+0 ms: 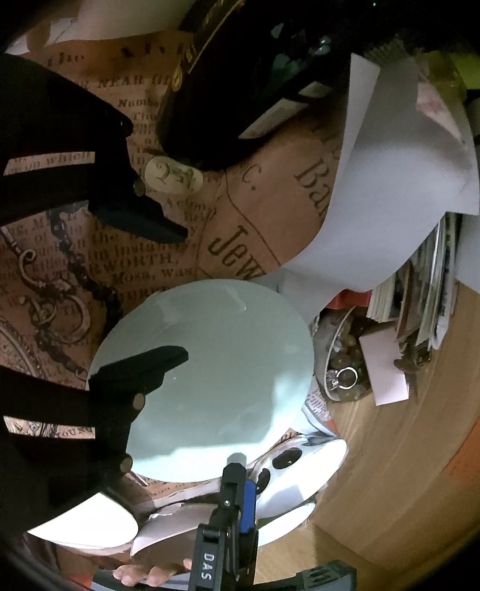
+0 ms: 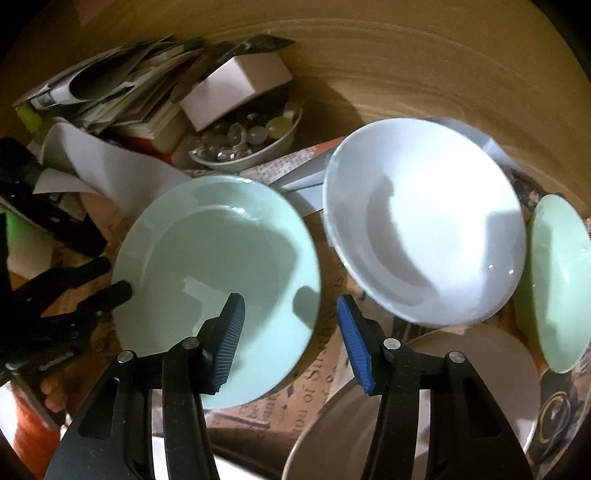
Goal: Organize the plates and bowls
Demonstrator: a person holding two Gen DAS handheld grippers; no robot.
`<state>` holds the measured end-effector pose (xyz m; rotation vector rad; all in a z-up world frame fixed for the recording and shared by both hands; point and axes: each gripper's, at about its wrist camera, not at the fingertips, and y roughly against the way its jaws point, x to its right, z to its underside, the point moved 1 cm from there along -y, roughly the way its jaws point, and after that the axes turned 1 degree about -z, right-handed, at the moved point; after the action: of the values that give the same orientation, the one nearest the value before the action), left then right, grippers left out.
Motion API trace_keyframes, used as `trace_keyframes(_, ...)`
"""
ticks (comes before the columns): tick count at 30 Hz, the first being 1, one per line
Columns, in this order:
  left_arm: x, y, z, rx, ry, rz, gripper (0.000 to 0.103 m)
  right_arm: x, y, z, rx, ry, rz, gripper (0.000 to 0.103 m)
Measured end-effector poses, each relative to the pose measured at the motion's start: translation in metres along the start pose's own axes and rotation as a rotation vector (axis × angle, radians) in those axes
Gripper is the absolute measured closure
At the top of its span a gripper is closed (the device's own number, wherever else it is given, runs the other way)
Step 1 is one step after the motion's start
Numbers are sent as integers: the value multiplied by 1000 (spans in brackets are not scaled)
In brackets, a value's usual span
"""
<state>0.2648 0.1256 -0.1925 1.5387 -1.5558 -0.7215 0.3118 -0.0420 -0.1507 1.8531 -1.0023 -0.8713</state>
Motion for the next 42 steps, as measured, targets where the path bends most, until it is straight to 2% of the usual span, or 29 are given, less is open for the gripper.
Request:
trace_keyframes(11,-1,1,-1,5,8,13,46,-20,-16,-9,-84,73,110,53)
trace_keyframes(21,-10,20,11,21,2,29,46,-39,-43,-7,-122,98,162,55)
trace_keyframes(25,-15,21,13,16,0,31,46,-36,-43,-6,-106,82,134,58)
trace_keyframes(27,-17,19,14,9,1,31,48,-31,-40,-5,-98,74,117,67)
trace_keyframes(30,-18,14,12,-9,4,36,55,-31,-43,-7,-117,74,44,81)
trace_keyframes(32,-19,12,12,-15,6,35,58,-36,-44,-6,-113,112,59,83)
trace_keyframes(37,-23,10,13,-22,17,33,63,-46,-60,-8,-111,140,92,83)
trace_keyframes(42,-27,12,15,-22,17,35,64,-51,-82,-13,-123,137,76,73)
